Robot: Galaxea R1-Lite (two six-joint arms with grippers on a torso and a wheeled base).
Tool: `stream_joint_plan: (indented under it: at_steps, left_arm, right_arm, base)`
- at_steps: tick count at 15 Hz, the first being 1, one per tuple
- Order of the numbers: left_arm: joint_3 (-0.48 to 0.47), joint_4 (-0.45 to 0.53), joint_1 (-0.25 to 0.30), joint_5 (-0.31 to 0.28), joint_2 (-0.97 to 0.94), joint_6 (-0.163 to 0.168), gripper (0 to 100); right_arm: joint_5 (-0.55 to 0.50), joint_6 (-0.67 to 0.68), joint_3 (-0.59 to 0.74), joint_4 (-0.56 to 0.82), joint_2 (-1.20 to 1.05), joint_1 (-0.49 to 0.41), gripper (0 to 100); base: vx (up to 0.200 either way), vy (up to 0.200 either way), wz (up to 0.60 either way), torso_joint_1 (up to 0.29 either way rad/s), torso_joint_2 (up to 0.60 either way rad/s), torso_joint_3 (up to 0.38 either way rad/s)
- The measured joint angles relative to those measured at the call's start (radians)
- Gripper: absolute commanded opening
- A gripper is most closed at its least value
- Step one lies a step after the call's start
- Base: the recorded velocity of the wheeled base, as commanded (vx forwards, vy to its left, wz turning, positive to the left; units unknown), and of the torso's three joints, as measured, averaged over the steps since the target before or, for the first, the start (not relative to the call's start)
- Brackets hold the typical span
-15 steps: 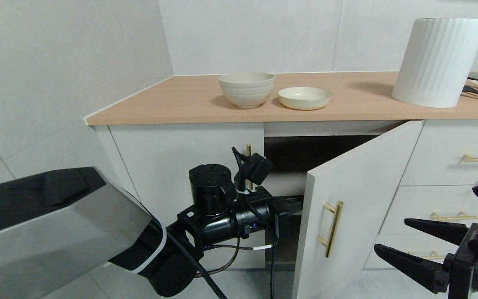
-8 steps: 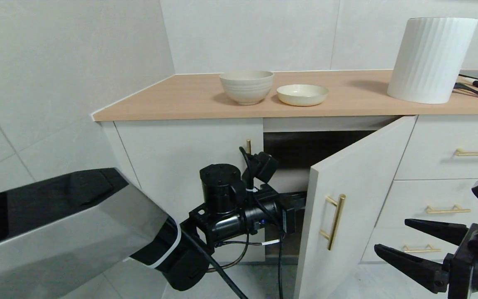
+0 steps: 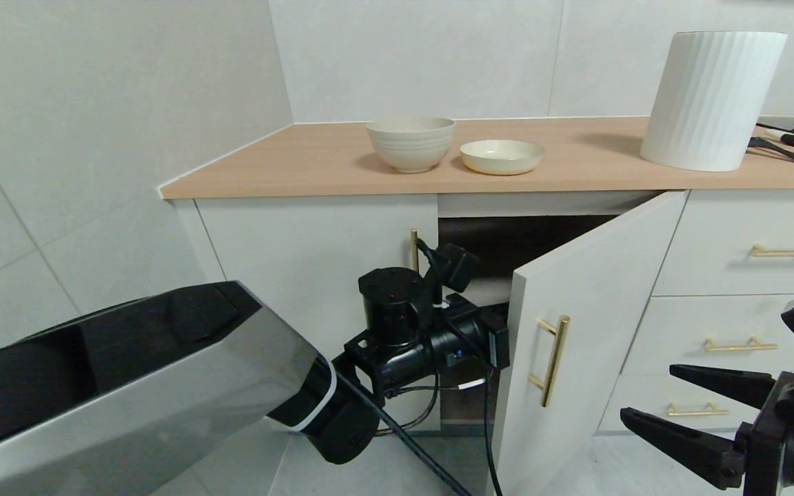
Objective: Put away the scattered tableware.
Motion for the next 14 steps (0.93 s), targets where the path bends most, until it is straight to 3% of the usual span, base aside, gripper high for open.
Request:
stream_joint_plan:
  at_steps: [3,4,5,7,8,14]
  left_arm:
    - [0.009,-0.021,-0.056,0.03,0.003,0.0,0]
    - [0.029,-0.044,-0.089,0.01,-0.007,-0.006,0]
    - [0.066,-0.064,-0.133,-0.036,-0.027,-0.017,0]
    - [0.183,-0.113,-0.226,-0.187,-0.095,-0.033,0]
    - [0.221,-0.122,-0.247,-0.207,-0.123,-0.035,0]
    - [0.267,-0.117,-0.109,-0.183,-0.18,-0.034,0]
  right_arm:
    - [0.016,0.002,0.007,0.0,-0.025,0.051,100]
    - [0.032,0.003,0.01,0.0,-0.043,0.078,100]
    - [0.057,0.006,0.013,0.001,-0.069,0.106,100]
    - [0.14,0.009,0.014,0.017,-0.125,0.145,100]
    - [0.148,0.009,0.014,0.021,-0.142,0.152,100]
    - [0.102,0.01,-0.008,0.021,-0.152,0.127,100]
  base:
    - [0.0,0.0,0.0,0.0,0.0,0.0]
    - [0.0,0.0,0.0,0.0,0.0,0.0]
    - [0.0,0.0,0.0,0.0,0.0,0.0]
    - [0.0,0.0,0.0,0.0,0.0,0.0]
    - [0.0,0.0,0.0,0.0,0.0,0.0]
    - [0.0,0.0,0.0,0.0,0.0,0.0]
